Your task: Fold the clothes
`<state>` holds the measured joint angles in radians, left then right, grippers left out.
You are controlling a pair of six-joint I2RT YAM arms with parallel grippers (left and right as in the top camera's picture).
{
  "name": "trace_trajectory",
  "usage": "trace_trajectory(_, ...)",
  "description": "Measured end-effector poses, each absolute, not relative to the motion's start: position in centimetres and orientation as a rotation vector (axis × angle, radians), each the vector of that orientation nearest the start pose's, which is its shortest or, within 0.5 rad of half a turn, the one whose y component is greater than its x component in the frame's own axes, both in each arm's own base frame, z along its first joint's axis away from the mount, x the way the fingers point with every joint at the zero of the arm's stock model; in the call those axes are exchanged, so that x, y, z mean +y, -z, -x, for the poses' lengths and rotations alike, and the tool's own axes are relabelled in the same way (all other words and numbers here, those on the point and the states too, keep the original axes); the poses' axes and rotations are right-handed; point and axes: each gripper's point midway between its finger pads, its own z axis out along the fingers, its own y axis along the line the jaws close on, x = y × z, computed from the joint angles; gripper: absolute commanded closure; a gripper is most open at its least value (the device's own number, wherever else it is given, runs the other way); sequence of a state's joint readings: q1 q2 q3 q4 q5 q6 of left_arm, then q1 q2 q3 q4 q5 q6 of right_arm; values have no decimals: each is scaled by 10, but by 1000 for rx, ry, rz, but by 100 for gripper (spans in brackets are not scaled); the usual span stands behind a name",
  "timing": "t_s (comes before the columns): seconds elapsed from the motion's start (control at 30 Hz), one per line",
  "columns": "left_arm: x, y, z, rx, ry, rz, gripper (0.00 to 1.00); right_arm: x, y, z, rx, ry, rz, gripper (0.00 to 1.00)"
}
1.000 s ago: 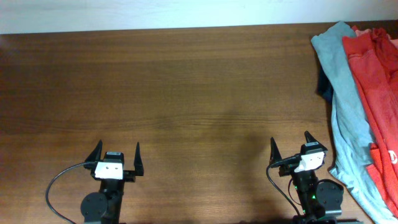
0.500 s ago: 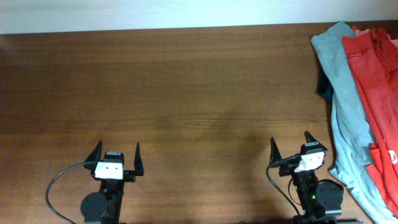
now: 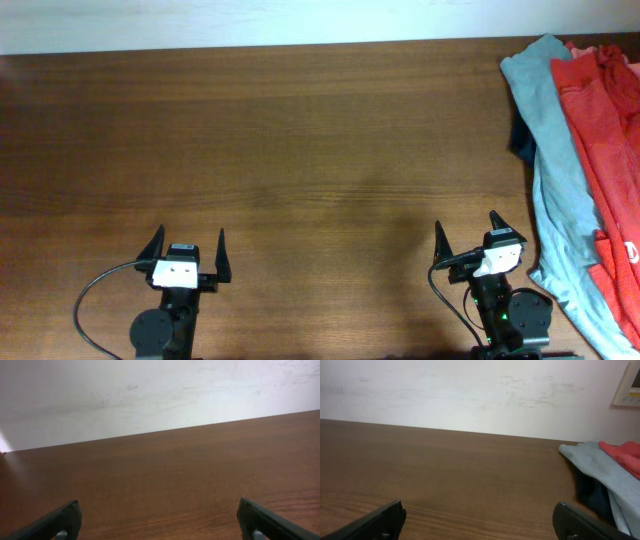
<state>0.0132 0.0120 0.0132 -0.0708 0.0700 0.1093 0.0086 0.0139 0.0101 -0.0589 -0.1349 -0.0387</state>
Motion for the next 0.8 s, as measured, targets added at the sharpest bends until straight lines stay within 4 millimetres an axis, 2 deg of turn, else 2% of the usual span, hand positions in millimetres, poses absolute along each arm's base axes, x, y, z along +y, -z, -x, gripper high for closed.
trace_trajectory(0.8, -9, -160, -246, 1634, -35, -132, 1, 26, -159, -244, 1643, -92, 144, 1)
